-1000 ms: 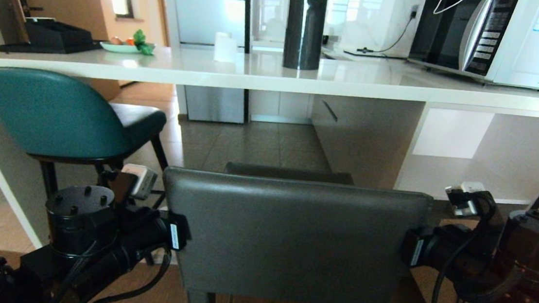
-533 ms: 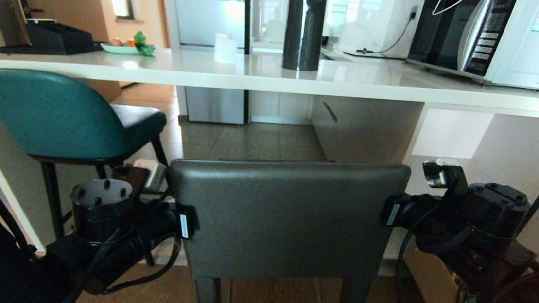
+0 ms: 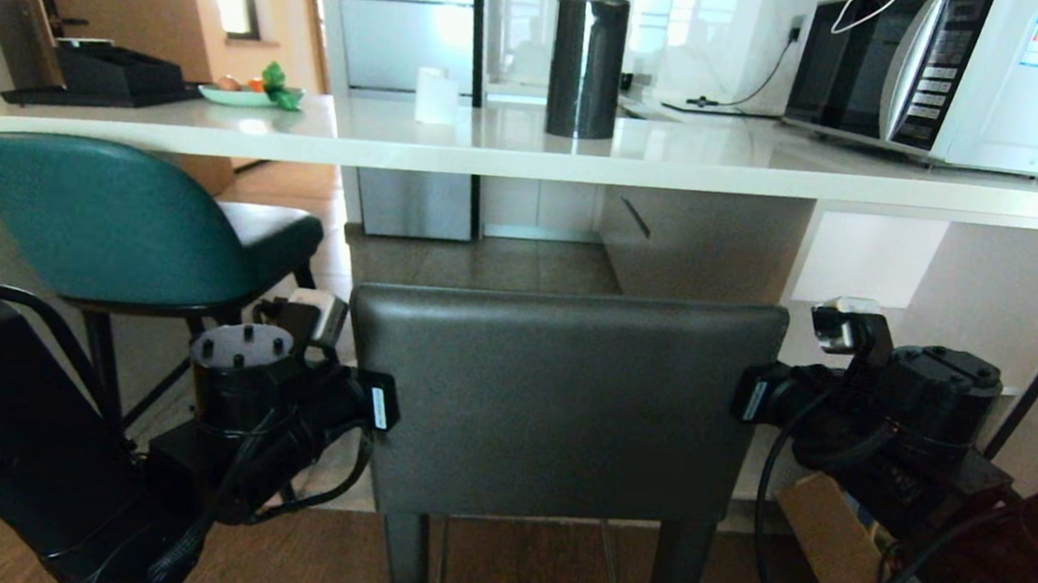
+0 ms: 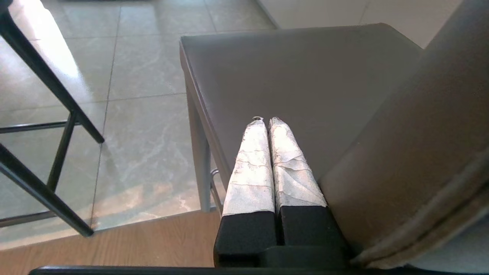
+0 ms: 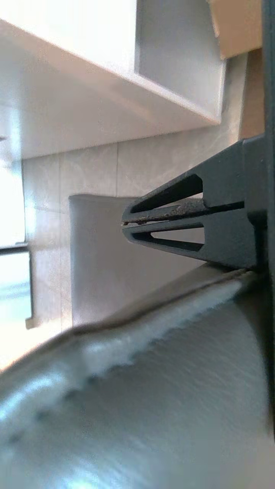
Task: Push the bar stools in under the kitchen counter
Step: Push the gray chair back under the dining table
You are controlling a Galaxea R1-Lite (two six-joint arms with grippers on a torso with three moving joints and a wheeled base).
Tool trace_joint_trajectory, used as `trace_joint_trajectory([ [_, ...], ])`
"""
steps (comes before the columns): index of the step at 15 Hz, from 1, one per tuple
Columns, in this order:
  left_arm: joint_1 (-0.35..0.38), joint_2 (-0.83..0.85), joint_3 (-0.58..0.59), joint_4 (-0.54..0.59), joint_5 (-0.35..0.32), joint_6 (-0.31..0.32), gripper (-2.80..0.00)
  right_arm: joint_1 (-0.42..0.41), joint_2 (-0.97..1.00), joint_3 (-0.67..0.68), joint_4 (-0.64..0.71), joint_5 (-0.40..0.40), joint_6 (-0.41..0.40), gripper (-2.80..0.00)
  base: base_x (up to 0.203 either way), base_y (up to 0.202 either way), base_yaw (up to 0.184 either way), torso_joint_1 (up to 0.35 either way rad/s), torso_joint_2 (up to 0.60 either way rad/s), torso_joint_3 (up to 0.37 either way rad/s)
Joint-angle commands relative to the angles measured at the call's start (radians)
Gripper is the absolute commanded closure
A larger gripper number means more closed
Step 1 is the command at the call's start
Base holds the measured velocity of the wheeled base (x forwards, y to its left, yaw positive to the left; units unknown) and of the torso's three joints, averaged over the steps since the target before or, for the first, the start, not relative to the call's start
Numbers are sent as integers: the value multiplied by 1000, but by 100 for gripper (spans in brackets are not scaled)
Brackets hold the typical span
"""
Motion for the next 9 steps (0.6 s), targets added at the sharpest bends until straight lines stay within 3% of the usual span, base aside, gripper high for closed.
trace_joint_trajectory([
  [1, 55, 20, -15, -8, 4, 9, 0, -3, 0, 28, -14, 3, -2, 0, 0, 0, 0, 0, 0, 0],
  [6, 125, 46, -49, -8, -5, 56, 0, -2, 2, 54, -16, 3, -2, 0, 0, 0, 0, 0, 0, 0],
  [9, 114, 54, -81, -5, -5, 63, 0, -4, 7, 52, -15, 4, -4, 0, 0, 0, 0, 0, 0, 0],
])
